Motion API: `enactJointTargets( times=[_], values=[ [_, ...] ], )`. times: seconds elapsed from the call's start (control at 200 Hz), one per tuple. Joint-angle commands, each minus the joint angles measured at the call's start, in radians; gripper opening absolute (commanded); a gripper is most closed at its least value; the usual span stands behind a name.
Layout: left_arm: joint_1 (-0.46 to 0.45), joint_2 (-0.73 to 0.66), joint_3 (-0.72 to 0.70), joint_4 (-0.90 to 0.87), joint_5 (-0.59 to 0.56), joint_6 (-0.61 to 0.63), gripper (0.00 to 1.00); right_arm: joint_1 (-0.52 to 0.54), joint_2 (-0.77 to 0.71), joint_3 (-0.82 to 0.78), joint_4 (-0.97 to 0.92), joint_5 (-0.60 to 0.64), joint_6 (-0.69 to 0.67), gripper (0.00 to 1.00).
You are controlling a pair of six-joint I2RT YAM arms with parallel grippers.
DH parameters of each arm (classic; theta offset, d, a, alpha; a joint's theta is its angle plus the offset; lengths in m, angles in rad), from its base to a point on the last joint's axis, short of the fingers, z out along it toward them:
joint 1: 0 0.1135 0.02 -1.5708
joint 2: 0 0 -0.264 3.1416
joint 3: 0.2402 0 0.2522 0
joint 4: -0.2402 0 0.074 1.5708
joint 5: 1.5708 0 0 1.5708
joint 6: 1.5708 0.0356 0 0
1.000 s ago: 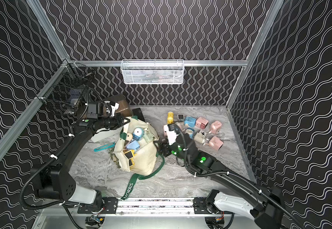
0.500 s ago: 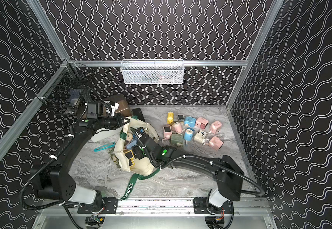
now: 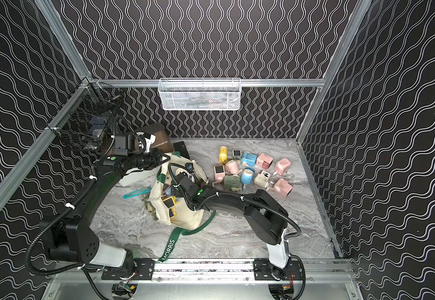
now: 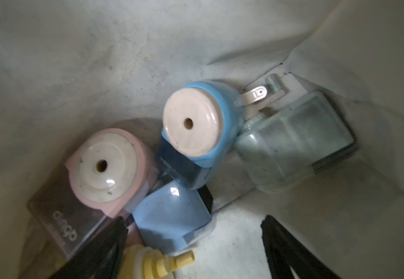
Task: Take out the pencil sharpeners from the tote bags
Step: Pick up the pencil sharpener from the canvas bag.
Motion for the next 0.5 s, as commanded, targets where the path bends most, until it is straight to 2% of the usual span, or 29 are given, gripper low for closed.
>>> enactJointTargets(
  times=[0.0, 0.25, 0.495],
  values=[
    [0.0, -0.016, 0.002, 0.104, 0.042, -0.002, 0.0, -0.009, 0.035, 0.045, 0.092, -0.016, 0.062, 0.9],
    [-0.001, -0.014, 0.0, 0.104, 0.045, -0.002, 0.0, -0.025, 0.155, 0.14, 0.03, 0.121, 0.118, 0.9],
    [-0.001, -0.01, 0.0, 0.104, 0.043, -0.002, 0.0, -0.078, 0.265, 0.237, -0.008, 0.075, 0.101, 0.88]
  ],
)
